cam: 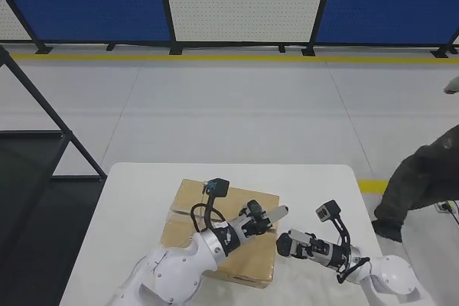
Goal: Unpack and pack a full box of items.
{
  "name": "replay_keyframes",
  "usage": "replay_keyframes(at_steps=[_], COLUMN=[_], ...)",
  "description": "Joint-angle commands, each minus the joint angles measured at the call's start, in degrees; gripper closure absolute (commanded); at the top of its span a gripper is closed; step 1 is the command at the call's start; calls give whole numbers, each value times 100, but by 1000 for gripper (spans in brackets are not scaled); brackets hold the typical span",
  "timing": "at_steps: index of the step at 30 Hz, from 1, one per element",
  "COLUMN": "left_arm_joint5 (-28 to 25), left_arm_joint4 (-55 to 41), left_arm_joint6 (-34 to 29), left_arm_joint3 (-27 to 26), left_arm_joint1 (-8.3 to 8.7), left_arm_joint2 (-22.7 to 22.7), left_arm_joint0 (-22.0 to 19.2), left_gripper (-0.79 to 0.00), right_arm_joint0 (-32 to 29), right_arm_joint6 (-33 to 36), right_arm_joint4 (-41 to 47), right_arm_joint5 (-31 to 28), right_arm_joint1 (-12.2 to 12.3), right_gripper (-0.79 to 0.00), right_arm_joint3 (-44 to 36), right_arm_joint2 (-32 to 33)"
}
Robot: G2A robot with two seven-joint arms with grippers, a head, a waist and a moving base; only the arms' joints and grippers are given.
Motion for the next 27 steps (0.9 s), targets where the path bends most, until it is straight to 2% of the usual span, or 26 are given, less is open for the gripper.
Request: replay_keyframes(at_steps=[1,13,18,22,27], left_arm_joint5=[2,-27,-98,-216,-361], left_arm_joint4=[-4,51,38,-16,-65], left_arm_joint6=[8,4,-35,-171,-481], left_arm_joint3=[46,204,42,-362,-884], left_arm_joint1=[-24,-131,-134,-80,40], left_arm_joint2=[37,127,13,-290,-1015], left_arm_joint0=[-35,-121,-13,228,556], left_gripper=[-785,-785,-785,-785,-785], right_arm_joint0=[-34,-117,-60,56,14], right_arm_joint6=[-9,-4,-17,-208,-599], right_arm_joint4=[-7,31,54,66,-170], right_arm_joint5=[-17,-67,-52,-57,10], right_arm_joint1=[6,41,44,29,57], right_gripper=[-785,-785,-785,-785,-785], right_arm_joint3=[-19,-22,-2,-3,-80], right_arm_joint2=[1,20,-17,-75,76])
